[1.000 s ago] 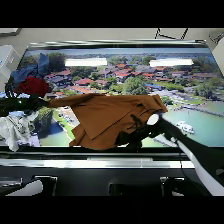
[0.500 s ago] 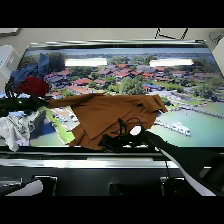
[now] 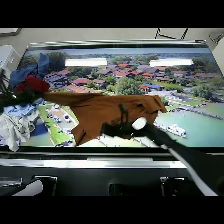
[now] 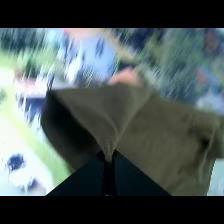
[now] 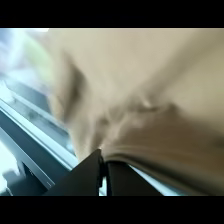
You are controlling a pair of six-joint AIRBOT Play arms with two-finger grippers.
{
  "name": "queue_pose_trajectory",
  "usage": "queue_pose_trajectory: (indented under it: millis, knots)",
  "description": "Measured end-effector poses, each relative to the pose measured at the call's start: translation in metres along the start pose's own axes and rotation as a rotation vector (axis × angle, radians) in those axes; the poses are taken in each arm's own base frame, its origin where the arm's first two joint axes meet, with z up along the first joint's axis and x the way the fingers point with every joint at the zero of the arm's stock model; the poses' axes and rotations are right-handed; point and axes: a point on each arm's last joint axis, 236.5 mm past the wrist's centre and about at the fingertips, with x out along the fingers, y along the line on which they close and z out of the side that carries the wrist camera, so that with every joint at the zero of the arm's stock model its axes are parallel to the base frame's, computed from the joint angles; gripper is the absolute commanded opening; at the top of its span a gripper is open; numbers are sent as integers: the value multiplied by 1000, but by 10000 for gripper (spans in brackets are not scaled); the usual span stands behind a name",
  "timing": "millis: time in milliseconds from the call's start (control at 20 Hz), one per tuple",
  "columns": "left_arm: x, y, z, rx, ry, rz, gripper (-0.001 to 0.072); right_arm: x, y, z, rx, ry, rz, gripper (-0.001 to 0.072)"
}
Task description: Fold the clothes and pants, and hang the long-sleeved shirts on hangers.
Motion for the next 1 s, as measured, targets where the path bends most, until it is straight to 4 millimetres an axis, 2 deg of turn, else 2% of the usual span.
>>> queue_pose_trajectory:
  millis: [50,100,150,200,250,300,350,400,450,500,600,800,900,1000]
  knots:
    - [-17,-21,27,49,-100,-13,20,-31,17,31,-67,-76,16,31]
    - [-39,-44,56,103,-208,-21,20,-72,39,66,-146,-180,32,31]
    - [-72,-74,89,164,-350,-30,20,-121,63,100,-214,-310,46,31]
    - [-108,-105,117,219,-489,-40,20,-184,92,132,-296,-468,54,31]
    - [-152,-138,140,271,-639,-50,20,-247,119,152,-372,-618,51,31]
    - [-196,-169,155,312,-770,-64,20,-316,147,161,-454,-784,37,32]
    - [-235,-198,160,351,-878,-80,20,-380,173,158,-526,-940,12,32]
    - [-269,-224,157,377,-957,-105,20,-428,191,148,-578,-1058,-15,32]
    - [-292,-245,149,397,-997,-128,20,-467,206,131,-615,-1154,-37,32]
    - [-305,-259,139,412,-1010,-142,20,-488,215,116,-635,-1203,-54,32]
    - [-319,-276,122,426,-1006,-154,20,-508,224,93,-648,-1240,-81,32]
    - [-322,-285,102,448,-965,-137,20,-501,214,77,-620,-1169,-128,33]
    - [-322,-280,99,459,-953,-95,20,-494,207,73,-607,-1127,-147,33]
    - [-319,-267,97,467,-930,-19,20,-486,198,71,-595,-1082,-176,33]
